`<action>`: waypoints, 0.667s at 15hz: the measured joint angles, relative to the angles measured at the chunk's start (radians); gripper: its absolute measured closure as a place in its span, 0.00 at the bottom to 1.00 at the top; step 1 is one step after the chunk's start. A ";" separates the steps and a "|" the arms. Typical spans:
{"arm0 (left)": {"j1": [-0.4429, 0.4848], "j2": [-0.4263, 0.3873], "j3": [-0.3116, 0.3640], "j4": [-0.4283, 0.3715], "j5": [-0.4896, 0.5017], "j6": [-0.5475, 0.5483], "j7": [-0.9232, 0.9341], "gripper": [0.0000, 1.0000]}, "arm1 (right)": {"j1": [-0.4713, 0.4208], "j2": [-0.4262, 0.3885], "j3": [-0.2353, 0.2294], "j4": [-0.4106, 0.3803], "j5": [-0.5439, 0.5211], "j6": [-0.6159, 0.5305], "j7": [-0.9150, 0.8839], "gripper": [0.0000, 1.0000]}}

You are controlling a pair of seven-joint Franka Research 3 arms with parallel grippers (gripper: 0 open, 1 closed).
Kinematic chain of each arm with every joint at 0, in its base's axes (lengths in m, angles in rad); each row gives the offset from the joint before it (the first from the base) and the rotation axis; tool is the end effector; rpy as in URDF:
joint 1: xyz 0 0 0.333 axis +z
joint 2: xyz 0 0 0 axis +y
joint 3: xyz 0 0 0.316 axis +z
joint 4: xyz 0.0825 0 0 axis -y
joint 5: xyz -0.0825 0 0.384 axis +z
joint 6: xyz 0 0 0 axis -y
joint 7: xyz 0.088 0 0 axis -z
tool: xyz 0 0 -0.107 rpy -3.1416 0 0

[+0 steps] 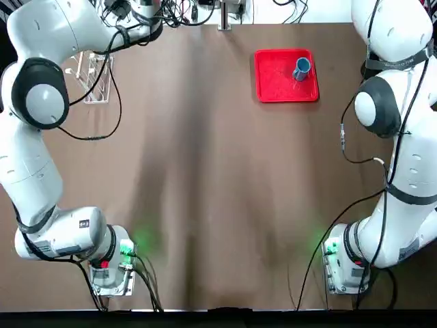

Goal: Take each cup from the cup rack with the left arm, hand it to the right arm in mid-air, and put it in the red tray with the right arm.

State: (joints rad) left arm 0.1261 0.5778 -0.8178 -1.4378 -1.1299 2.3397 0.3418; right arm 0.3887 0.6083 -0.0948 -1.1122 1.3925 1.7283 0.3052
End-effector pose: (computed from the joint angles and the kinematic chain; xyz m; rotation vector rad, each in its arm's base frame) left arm 0.6311 -0.3633 0.5041 1.7612 -0.1168 0.1388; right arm 0.6735 0.3229 0.5343 -1.8289 0.2218 0.4189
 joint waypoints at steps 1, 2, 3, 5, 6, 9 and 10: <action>0.000 0.000 0.000 0.000 0.000 -0.001 0.000 0.26 | 0.000 0.000 0.000 0.000 0.000 0.001 0.000 0.75; 0.001 0.000 0.000 0.000 -0.004 -0.003 -0.009 0.26 | 0.000 0.000 0.000 0.000 0.003 0.004 -0.009 0.80; 0.001 0.000 0.000 0.000 -0.007 -0.003 -0.016 0.26 | 0.000 0.000 0.000 0.000 0.004 0.005 -0.015 0.81; 0.002 0.000 0.000 0.000 -0.013 -0.005 -0.027 0.26 | 0.000 0.000 0.000 0.000 0.008 0.007 -0.033 0.83; 0.002 0.000 0.000 -0.001 -0.014 -0.005 -0.027 0.26 | 0.000 0.000 0.000 0.000 0.008 0.007 -0.034 0.83; 0.002 0.001 0.001 -0.007 -0.043 -0.005 -0.025 0.25 | -0.001 0.000 0.000 0.001 0.008 0.007 -0.036 0.83; 0.001 0.001 0.001 -0.007 -0.049 -0.003 -0.024 0.21 | 0.001 0.000 0.002 0.001 0.008 0.005 -0.037 0.85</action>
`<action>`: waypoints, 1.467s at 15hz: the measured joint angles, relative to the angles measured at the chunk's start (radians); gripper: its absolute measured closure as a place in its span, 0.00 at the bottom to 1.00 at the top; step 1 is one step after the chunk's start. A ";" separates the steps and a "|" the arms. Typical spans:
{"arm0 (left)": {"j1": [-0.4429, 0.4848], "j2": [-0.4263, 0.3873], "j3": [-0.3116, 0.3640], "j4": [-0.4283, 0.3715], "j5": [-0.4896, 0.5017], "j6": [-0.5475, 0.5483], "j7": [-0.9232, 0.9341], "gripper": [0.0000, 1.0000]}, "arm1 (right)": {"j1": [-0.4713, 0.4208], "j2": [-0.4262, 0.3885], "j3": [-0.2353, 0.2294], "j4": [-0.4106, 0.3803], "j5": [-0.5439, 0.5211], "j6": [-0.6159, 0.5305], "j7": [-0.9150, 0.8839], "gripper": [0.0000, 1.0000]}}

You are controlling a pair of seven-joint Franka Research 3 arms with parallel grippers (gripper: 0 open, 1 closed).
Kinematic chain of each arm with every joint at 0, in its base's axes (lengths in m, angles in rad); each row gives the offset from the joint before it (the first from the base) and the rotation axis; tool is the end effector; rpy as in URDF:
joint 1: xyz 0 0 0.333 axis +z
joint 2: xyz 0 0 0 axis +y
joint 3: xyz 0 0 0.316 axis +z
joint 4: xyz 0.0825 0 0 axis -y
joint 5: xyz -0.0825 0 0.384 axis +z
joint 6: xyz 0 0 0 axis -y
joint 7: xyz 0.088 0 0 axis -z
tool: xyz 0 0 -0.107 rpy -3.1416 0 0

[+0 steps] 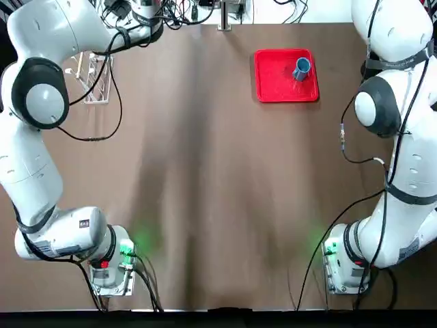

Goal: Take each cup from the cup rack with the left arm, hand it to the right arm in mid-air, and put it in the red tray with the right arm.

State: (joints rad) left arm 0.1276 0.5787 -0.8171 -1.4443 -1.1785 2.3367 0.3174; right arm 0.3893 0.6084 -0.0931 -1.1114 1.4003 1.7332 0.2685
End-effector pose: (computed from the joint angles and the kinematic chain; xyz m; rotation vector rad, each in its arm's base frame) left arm 0.6307 -0.3633 0.5010 1.7319 -0.0577 0.0960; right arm 0.6736 0.3239 0.5354 -1.8215 0.1901 0.3915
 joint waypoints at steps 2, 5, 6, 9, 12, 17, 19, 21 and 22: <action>-0.001 0.000 0.000 0.002 -0.008 0.005 0.001 0.03 | 0.006 0.000 0.005 -0.001 -0.004 -0.004 0.000 0.92; 0.003 0.000 0.000 0.010 -0.012 0.008 0.001 0.00 | 0.011 0.001 0.005 -0.004 -0.005 -0.004 -0.001 0.92; 0.007 0.000 0.000 0.013 -0.012 0.008 0.001 0.00 | 0.011 0.001 0.004 -0.005 -0.007 -0.004 -0.002 0.92; 0.020 0.000 0.000 0.016 -0.012 0.009 0.007 0.00 | 0.011 0.001 0.003 -0.007 -0.057 -0.004 -0.004 0.92; 0.061 -0.004 0.001 -0.006 0.034 0.009 0.016 0.00 | 0.010 0.001 0.000 -0.007 -0.186 -0.002 -0.004 0.92; 0.217 -0.077 0.000 -0.168 0.327 -0.027 0.016 0.00 | 0.002 -0.001 -0.008 -0.005 -0.401 -0.001 -0.110 0.92; 0.280 -0.101 0.001 -0.232 0.455 -0.081 0.016 0.00 | -0.009 0.001 -0.010 -0.010 -0.469 0.000 -0.158 0.92; 0.347 -0.112 0.002 -0.263 0.614 -0.162 0.010 0.00 | -0.015 0.011 -0.011 -0.022 -0.539 0.002 -0.231 0.92; 0.377 -0.112 0.002 -0.269 0.711 -0.194 -0.005 0.00 | -0.019 0.018 -0.011 -0.031 -0.561 0.004 -0.275 0.92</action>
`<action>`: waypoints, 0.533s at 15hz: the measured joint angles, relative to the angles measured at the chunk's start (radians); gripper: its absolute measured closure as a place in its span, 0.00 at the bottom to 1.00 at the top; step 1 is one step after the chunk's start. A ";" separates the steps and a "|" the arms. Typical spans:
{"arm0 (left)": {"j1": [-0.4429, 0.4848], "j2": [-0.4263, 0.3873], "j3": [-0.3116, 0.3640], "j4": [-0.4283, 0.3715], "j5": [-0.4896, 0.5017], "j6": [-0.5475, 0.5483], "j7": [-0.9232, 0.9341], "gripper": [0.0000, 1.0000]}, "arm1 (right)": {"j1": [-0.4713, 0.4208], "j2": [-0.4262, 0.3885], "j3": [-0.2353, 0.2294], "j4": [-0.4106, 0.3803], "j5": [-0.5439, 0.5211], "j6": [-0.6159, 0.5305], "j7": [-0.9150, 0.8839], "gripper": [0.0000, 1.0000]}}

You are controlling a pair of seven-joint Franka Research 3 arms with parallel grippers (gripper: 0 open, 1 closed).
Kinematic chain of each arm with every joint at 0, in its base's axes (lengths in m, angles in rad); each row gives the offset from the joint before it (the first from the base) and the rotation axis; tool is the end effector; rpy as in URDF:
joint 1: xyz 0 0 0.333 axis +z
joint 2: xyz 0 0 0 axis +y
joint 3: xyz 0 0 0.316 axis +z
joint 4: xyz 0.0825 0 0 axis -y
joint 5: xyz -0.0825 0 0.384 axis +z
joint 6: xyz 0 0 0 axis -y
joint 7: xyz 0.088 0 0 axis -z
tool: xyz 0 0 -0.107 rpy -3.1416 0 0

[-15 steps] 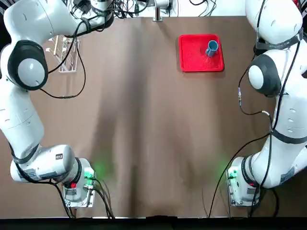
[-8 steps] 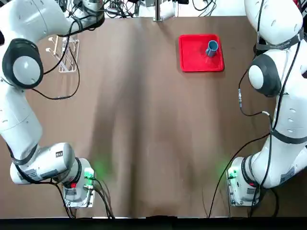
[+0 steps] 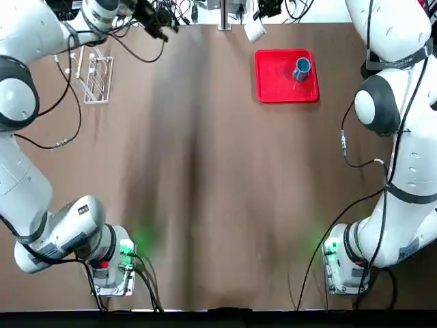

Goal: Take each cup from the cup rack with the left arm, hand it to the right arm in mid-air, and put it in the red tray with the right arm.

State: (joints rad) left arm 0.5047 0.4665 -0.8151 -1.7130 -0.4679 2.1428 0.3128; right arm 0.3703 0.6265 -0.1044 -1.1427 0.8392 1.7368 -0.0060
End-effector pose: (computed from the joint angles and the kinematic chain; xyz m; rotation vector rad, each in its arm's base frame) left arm 0.6410 -0.1594 0.4108 2.3789 -0.3646 0.0980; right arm 0.6838 0.2798 0.4631 -2.3784 -0.1580 0.1623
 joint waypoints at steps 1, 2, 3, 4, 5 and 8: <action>0.025 0.000 0.000 -0.002 0.100 -0.024 -0.022 0.00 | -0.006 0.007 0.000 -0.011 -0.022 0.001 -0.045 0.92; 0.043 0.000 0.001 -0.002 0.194 -0.038 -0.047 0.00 | -0.012 0.013 -0.001 -0.024 -0.050 0.002 -0.085 0.92; 0.054 0.000 0.001 -0.002 0.270 -0.045 -0.070 0.00 | -0.016 0.017 -0.001 -0.039 -0.083 0.013 -0.114 0.92; 0.062 0.000 0.001 -0.002 0.333 -0.049 -0.088 0.00 | -0.019 0.019 -0.001 -0.053 -0.120 0.033 -0.138 0.92; 0.068 -0.001 0.001 -0.002 0.380 -0.052 -0.107 0.00 | -0.020 0.020 -0.001 -0.070 -0.150 0.047 -0.163 0.92; 0.079 -0.010 0.001 0.009 0.512 -0.065 -0.203 0.00 | -0.021 0.022 0.000 -0.108 -0.255 0.084 -0.219 0.92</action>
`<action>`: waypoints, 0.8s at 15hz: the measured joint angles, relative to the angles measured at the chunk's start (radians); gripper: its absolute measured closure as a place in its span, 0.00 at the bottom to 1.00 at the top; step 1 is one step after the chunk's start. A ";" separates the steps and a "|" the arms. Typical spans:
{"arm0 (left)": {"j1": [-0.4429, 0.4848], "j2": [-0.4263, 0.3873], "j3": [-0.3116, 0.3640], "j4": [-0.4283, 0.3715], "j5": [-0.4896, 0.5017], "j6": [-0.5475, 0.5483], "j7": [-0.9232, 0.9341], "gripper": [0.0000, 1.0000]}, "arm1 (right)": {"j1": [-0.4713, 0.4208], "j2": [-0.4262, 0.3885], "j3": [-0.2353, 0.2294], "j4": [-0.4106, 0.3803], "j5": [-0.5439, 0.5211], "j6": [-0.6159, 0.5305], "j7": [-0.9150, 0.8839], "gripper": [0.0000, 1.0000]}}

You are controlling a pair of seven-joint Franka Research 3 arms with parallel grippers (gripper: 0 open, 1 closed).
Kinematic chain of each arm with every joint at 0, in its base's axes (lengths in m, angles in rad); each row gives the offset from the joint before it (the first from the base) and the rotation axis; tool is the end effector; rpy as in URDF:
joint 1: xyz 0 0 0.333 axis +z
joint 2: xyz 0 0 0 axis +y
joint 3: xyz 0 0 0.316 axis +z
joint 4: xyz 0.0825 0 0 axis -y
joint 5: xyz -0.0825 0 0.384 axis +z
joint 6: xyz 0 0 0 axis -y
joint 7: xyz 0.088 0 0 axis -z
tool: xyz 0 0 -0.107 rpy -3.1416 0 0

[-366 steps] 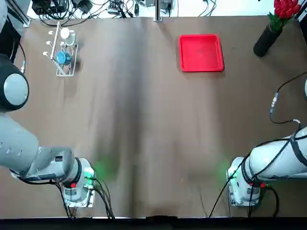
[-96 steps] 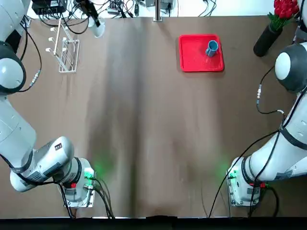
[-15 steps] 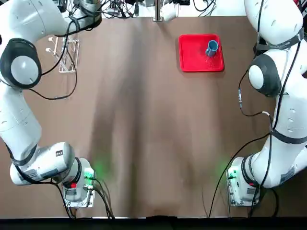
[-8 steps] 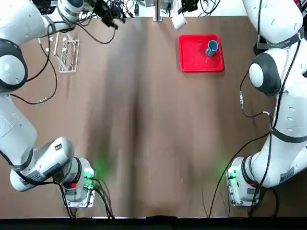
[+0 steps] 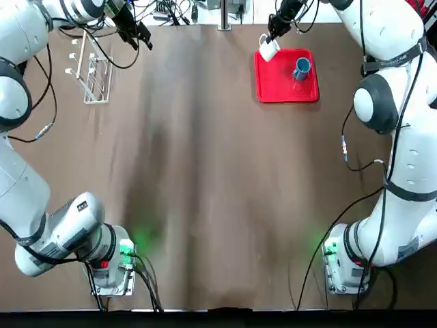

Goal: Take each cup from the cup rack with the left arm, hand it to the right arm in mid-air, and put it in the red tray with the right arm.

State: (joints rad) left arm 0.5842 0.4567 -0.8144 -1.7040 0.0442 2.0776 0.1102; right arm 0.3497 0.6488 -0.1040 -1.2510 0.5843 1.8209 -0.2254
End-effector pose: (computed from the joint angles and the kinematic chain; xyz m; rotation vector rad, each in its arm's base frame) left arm 0.6476 -0.0888 0.4029 2.8204 -0.4246 0.0599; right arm 0.6916 0.2394 0.3872 -2.6101 -0.4220 0.1065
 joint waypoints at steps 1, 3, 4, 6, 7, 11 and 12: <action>0.001 -0.004 0.000 0.008 0.054 -0.012 -0.034 0.00 | 0.002 0.001 0.002 -0.004 -0.055 0.013 -0.001 0.92; 0.002 -0.014 0.000 0.033 0.136 -0.057 -0.088 0.00 | 0.011 0.005 0.004 -0.006 -0.139 0.032 -0.001 0.92; 0.004 -0.017 0.000 0.050 0.154 -0.084 -0.100 0.00 | 0.016 0.008 0.004 -0.006 -0.168 0.048 -0.001 0.92; 0.012 -0.024 0.000 0.096 0.168 -0.142 -0.101 0.00 | 0.027 0.015 0.005 -0.013 -0.234 0.098 0.008 0.92; 0.017 -0.026 0.000 0.126 0.169 -0.170 -0.101 0.00 | 0.031 0.018 0.006 -0.021 -0.283 0.126 0.023 0.92; 0.022 -0.037 0.000 0.247 0.169 -0.296 -0.101 0.00 | 0.049 0.056 0.007 -0.059 -0.431 0.218 0.061 0.92; 0.022 -0.037 0.000 0.258 0.169 -0.312 -0.101 0.00 | 0.053 0.068 0.008 -0.061 -0.448 0.221 0.062 0.92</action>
State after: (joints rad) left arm 0.6057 0.4199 -0.8140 -1.4459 0.2132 1.7654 0.0094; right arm 0.4026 0.7172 -0.0960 -1.3116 0.1360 2.0422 -0.1631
